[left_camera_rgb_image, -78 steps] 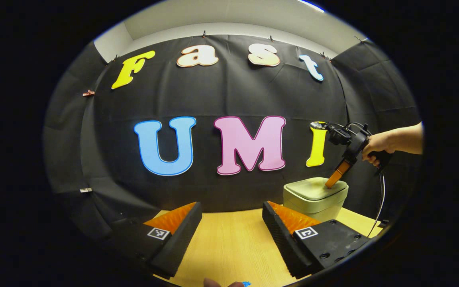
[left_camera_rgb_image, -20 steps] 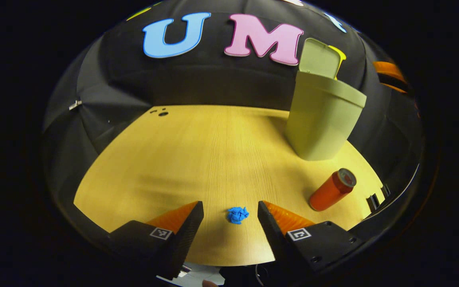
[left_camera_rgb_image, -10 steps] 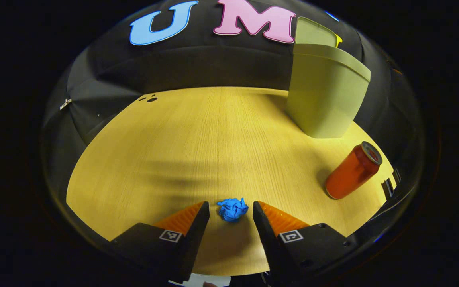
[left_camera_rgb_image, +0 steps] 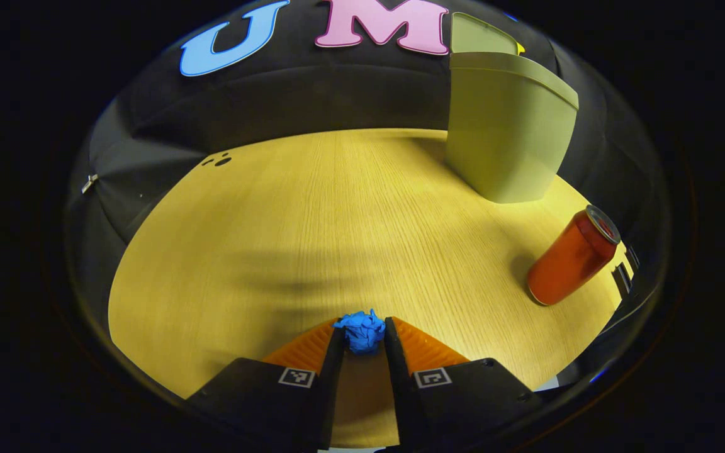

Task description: Press the lid of the desktop garbage bin to open it, pick up the crumpled paper on the desktop and throw it into the bin, then pick up the pop can on the desktop and drop it into the bin, and finally close the garbage bin lid.

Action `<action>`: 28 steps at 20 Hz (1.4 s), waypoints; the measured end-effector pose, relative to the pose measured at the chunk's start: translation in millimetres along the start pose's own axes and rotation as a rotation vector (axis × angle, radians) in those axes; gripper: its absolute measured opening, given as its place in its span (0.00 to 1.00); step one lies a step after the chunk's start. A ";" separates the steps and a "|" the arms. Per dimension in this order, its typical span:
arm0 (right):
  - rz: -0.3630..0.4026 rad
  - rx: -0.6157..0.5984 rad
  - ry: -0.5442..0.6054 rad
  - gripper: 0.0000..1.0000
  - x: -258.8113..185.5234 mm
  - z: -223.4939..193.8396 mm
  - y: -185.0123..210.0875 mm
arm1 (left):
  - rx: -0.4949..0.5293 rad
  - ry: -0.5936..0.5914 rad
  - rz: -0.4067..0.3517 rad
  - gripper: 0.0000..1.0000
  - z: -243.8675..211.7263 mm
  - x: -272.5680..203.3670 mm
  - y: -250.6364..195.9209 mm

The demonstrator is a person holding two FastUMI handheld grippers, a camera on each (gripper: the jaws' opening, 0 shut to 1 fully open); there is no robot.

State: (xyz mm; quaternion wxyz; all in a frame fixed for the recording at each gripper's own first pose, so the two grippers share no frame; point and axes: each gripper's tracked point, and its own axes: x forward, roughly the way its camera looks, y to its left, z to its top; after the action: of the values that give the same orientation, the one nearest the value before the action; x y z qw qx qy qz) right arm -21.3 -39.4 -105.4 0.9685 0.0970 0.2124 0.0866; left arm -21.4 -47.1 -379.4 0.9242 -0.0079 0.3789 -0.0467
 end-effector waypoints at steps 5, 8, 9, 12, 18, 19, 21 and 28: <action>0.003 0.022 -0.016 0.94 4.5 1.8 -1.3 | 0.002 -0.090 -0.017 0.42 56.1 -29.1 0.8; 0.006 0.031 -0.018 0.93 7.1 -2.2 -0.4 | -0.026 -0.174 -0.040 0.43 106.0 -50.8 -4.9; 0.007 0.034 -0.017 0.92 8.3 -4.9 0.4 | -0.032 -0.207 -0.044 0.41 122.7 -60.4 -4.9; 0.019 0.051 -0.009 0.92 10.2 -12.7 6.2 | -0.039 -0.305 -0.063 0.42 174.4 -83.7 -9.8; 0.016 0.051 -0.007 0.92 10.5 -20.3 9.5 | -0.004 -0.503 -0.133 0.42 273.6 -121.5 -29.7; 0.011 0.057 -0.009 0.92 10.4 -20.9 9.7 | 0.000 -0.535 -0.154 0.42 288.6 -126.5 -36.1; 0.002 0.071 -0.014 0.92 9.7 -23.4 9.0 | 0.008 -0.585 -0.196 0.42 315.9 -134.4 -48.3; -0.072 0.062 -0.030 0.92 0.3 -24.9 -0.9 | 0.088 -0.688 -0.347 0.42 369.7 -140.2 -99.9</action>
State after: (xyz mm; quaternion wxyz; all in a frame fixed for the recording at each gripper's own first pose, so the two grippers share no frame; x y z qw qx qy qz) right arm -31.6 -36.4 -127.9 0.9705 0.1207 0.2039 0.0437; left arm 130.4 -141.3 -12.8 0.9751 -0.0474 0.0374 -0.2134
